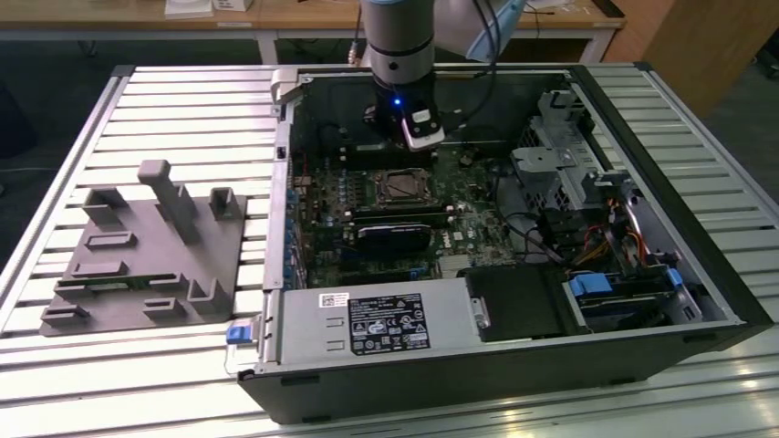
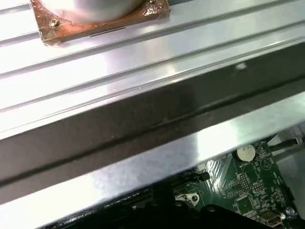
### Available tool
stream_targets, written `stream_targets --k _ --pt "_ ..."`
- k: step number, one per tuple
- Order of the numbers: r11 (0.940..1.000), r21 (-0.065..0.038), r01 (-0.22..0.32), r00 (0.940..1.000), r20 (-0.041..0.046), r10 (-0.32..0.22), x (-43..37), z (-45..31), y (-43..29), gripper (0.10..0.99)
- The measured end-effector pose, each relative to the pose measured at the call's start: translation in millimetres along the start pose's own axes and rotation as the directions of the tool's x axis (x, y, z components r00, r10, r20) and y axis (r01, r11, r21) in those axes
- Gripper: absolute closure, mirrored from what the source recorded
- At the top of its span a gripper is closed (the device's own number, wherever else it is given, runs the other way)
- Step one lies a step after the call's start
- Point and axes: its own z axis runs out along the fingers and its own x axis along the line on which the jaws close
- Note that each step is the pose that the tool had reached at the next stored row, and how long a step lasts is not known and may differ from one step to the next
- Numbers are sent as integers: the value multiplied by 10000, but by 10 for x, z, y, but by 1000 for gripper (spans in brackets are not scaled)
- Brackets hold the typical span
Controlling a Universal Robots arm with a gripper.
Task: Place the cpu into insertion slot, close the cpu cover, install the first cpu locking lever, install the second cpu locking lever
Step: 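Install the first cpu locking lever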
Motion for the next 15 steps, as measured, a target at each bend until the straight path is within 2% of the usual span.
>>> stream_targets --k 8,10,15 --pt "10000 6 2 10000 3 -2 -1 -4 1 980" --pt "9999 105 15 10000 21 -15 0 -2 1 980" --pt "9985 549 54 10000 -12 -54 0 5 -1 980"
